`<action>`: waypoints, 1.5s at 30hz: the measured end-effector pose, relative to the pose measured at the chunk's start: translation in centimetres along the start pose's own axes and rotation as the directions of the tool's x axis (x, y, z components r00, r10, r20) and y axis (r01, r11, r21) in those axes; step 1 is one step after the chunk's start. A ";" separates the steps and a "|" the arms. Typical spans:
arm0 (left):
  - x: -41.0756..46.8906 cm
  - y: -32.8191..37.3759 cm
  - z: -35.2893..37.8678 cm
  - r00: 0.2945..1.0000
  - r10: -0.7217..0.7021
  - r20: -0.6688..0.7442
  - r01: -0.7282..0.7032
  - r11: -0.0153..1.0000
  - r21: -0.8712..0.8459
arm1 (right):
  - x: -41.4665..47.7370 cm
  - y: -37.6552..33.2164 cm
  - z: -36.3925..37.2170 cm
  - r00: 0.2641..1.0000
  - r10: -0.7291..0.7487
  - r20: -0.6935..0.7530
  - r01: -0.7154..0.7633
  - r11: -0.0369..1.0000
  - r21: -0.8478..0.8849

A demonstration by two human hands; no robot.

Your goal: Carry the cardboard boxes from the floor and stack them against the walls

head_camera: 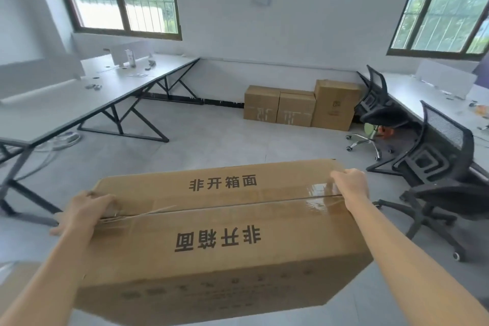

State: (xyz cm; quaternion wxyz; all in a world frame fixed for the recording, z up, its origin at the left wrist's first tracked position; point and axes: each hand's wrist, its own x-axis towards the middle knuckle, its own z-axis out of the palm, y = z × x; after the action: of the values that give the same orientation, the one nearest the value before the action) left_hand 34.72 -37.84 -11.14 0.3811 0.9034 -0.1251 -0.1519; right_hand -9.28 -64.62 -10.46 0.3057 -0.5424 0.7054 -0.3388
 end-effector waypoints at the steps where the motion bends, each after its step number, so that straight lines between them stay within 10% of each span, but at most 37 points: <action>1: -0.1 -0.5 0.0 1.000 -0.018 0.000 0.018 1.000 0.001 | 0.5 -0.1 0.5 1.000 -0.002 0.019 0.002 1.000 -0.006; 18: 12.1 0.4 3.2 0.997 -0.065 -0.030 0.063 0.995 -0.084 | 7.1 -8.5 12.9 0.995 -0.034 0.089 0.040 0.997 -0.061; 45: 38.3 30.3 23.3 0.987 0.131 -0.096 -0.126 0.990 0.056 | 36.1 -19.6 24.6 0.991 0.086 -0.102 -0.087 0.996 -0.008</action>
State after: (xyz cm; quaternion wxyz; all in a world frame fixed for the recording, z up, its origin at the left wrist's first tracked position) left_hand 58.11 -86.65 -11.52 0.3731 0.9091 -0.1676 -0.0785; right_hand 13.20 -106.94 -11.27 0.2808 -0.4952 0.7449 -0.3479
